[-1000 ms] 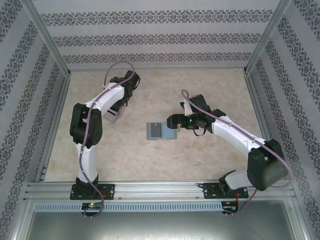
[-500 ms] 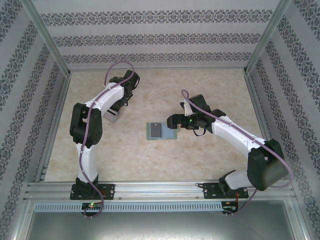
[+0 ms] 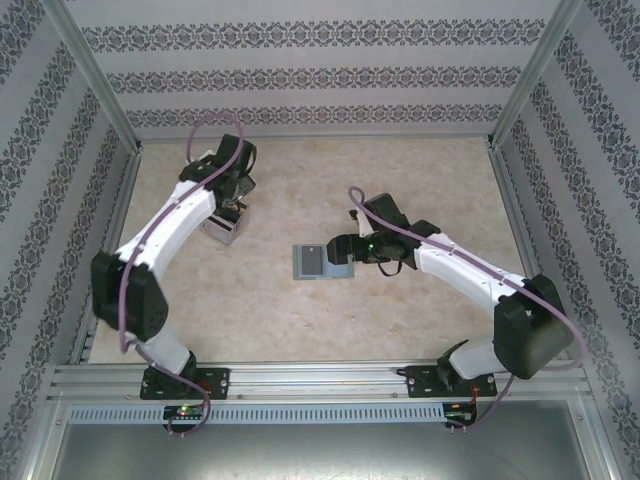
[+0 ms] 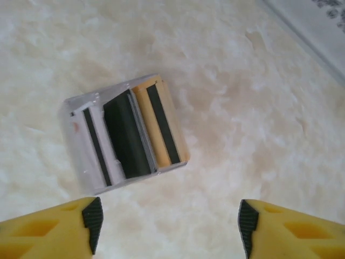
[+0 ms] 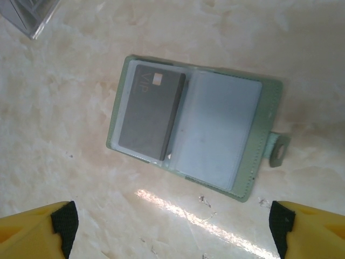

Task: Take the credit cards out of the card holder

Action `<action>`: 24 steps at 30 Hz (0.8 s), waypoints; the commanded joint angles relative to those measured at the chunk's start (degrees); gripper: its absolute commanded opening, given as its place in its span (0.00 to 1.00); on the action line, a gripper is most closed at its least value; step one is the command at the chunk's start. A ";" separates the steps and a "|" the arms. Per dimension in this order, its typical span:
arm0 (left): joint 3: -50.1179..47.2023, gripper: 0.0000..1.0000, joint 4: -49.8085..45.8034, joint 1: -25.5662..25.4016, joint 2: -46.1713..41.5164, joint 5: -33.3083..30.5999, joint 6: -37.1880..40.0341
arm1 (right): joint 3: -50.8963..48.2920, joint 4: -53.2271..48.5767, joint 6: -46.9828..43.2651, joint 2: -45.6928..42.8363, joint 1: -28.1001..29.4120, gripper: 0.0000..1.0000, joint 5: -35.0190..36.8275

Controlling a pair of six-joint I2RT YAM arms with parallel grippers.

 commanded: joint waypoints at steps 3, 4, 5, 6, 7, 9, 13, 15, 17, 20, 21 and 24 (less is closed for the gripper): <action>-11.34 0.96 2.68 0.65 -9.27 4.15 5.50 | 4.30 -0.79 3.52 5.79 4.25 0.83 6.21; -13.79 1.00 3.69 0.66 -11.31 4.81 5.88 | 5.53 -1.62 3.56 7.35 5.58 0.81 8.21; -16.17 0.99 4.68 0.70 -13.14 5.72 6.24 | 6.81 -2.53 3.46 8.84 6.92 0.81 10.42; -17.95 0.99 5.39 0.72 -14.53 6.23 6.56 | 7.80 -3.08 3.39 10.10 8.01 0.80 11.85; -19.79 0.99 5.93 0.79 -15.98 6.78 7.16 | 9.26 -3.68 3.13 11.75 9.07 0.78 12.79; -22.43 0.99 6.32 0.80 -17.91 7.87 8.50 | 11.38 -4.89 3.07 14.58 10.69 0.76 14.59; -27.07 0.99 6.40 0.87 -20.06 9.82 9.36 | 15.06 -7.23 3.08 19.99 12.59 0.75 17.27; -29.87 0.99 8.75 0.85 -20.91 12.63 9.36 | 16.38 -7.92 2.76 22.10 12.52 0.74 17.41; -32.70 0.99 12.43 0.87 -21.55 16.36 9.14 | 17.49 -8.75 2.42 23.87 11.96 0.72 17.40; -35.14 0.99 16.19 0.85 -21.15 20.88 9.43 | 17.67 -8.57 2.30 25.08 10.70 0.71 16.45; -35.60 0.99 16.93 0.80 -20.86 21.97 9.45 | 17.62 -8.54 2.31 25.35 10.40 0.70 16.17; -36.92 0.99 19.75 0.88 -19.64 25.85 10.21 | 18.05 -9.10 1.74 27.03 9.43 0.67 15.80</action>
